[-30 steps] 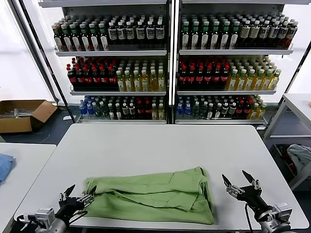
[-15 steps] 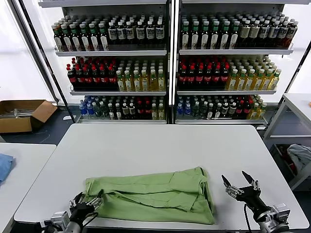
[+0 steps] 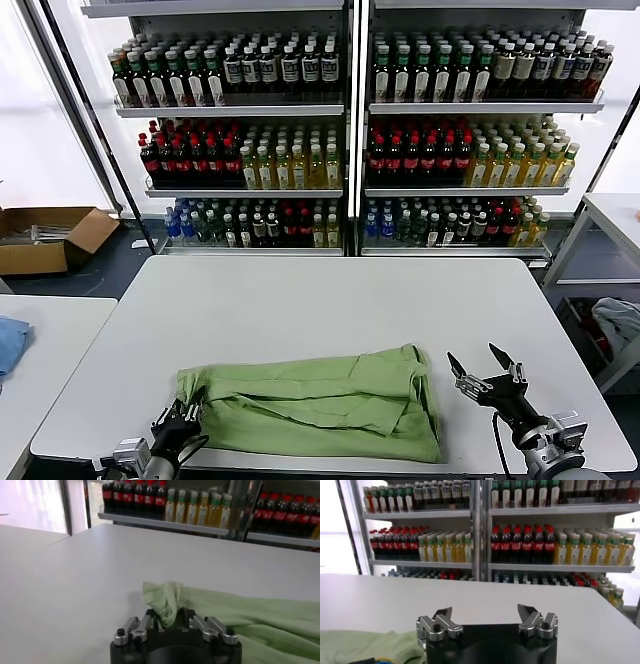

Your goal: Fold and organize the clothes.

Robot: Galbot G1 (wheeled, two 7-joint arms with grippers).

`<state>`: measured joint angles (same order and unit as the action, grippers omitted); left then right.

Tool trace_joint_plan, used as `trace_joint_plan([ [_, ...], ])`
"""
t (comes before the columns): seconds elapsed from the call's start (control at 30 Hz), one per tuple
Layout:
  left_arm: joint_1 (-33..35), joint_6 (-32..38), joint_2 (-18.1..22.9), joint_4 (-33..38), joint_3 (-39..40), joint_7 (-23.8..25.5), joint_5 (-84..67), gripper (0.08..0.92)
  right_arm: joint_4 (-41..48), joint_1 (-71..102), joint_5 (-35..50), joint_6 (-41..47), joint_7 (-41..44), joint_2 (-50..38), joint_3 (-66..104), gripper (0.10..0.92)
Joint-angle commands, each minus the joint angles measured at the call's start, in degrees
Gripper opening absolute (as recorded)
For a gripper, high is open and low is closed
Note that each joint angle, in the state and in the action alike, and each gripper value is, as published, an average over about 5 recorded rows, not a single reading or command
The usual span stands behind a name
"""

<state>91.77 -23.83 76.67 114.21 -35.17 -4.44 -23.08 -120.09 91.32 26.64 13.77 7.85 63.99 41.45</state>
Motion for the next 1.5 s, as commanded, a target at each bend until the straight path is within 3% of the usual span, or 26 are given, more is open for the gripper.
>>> trace_joint_plan([
  [0.03,-0.37,-0.06,-0.68,-1.27,-1.38,0.87,-1.03,0.29,-0.2,-0.9,-0.07,0.08,-0.26,0.05,-0.61,0.823],
  [0.2,-1.12,-0.06,-2.53,-1.09,-4.48,1.37,-2.33,0.15,-0.59,-1.69,-0.08,0.32,-0.61,0.28,-1.01,0.823],
  [0.3,-2.1,0.01,-5.49,-1.53,-8.69,2.39,-3.13,0.11,-0.97,-1.78,-0.03,0.41,-0.72,0.21,-0.88,0.823],
  [0.6,-7.48,-0.94,-19.35,-5.98,-23.79,6.49,-7.27,0.108,-1.91,-1.45,0.09,0.41,-0.88,-0.04,-0.39,0.823],
  [0.83,-11.08,-1.96,-24.59,-7.64,-24.99,8.18,-8.67,0.108,-2.99,-2.12,0.08,0.81,-1.6,-0.45,-0.93,0.823],
  [0.97,-11.41,-4.41,-22.48,-0.56,-22.05,6.37,-10.54,0.108,-3.44,-2.13,-0.06,0.94,-1.91,-0.1,-1.16,0.823],
  [1.23,-8.27,-9.2,-10.03,15.97,-8.96,0.39,-10.83,0.108,-4.81,-0.36,-0.97,0.84,-2.91,1.48,-1.13,0.823],
  [1.37,-6.36,-9.16,-4.29,19.63,-3.19,-1.08,-11.54,0.108,-5.48,0.52,-0.95,0.99,-2.85,1.99,-0.93,0.823],
  [1.5,-6.41,-8.94,-1.2,20.19,2.0,-2.58,-12.86,0.108,-6.13,0.64,-1.06,1.6,-2.92,2.32,-1.39,0.823],
])
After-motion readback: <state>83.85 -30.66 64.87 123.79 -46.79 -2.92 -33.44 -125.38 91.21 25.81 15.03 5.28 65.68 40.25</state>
